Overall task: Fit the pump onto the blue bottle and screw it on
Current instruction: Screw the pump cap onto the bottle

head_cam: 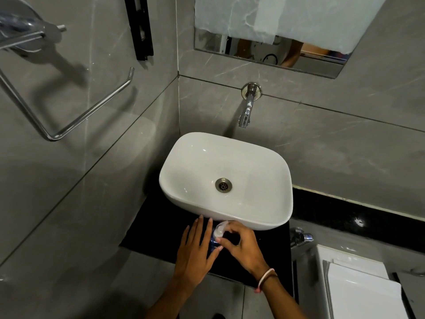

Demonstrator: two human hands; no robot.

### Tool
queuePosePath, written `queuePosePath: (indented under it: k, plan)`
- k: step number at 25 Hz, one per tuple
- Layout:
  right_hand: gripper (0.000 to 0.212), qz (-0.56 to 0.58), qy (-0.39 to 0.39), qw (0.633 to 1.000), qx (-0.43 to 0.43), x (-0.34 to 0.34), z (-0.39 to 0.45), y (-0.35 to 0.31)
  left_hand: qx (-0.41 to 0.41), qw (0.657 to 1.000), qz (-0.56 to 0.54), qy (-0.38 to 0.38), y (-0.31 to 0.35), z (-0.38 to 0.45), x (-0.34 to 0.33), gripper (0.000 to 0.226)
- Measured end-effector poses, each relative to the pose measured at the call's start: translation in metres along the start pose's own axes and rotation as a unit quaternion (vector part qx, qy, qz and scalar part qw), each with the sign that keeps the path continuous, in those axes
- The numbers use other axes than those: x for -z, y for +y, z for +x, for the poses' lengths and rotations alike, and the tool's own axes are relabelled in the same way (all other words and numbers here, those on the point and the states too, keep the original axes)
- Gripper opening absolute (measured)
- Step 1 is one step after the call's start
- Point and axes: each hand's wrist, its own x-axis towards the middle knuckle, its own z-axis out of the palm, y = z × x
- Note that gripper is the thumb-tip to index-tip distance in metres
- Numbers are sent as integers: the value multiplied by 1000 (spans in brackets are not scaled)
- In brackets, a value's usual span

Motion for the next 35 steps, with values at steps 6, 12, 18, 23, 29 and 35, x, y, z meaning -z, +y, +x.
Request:
queuePosePath:
  k: [6, 12, 18, 23, 29, 35]
  plan:
    - [35, 30, -17, 999, 14, -4, -5, 2, -19, 999, -19, 19, 1, -7, -2, 72]
    - [33, 30, 34, 999, 1, -12, -8, 5, -10, 999, 8, 30, 5, -11, 2, 64]
    - [22, -7, -2, 999, 37, -14, -6, 9, 12, 1000, 20, 7, 6, -8, 8, 64]
    - [31, -25, 40, 998, 35, -15, -3, 5, 26, 999, 24, -1, 7, -8, 10, 65]
    - [18, -92, 3, 992, 84, -18, -7, 14, 26, 999, 31, -3, 5, -7, 8, 65]
    - [29, -106, 50, 989, 93, -19, -7, 10, 15, 999, 36, -3, 3, -6, 10, 64]
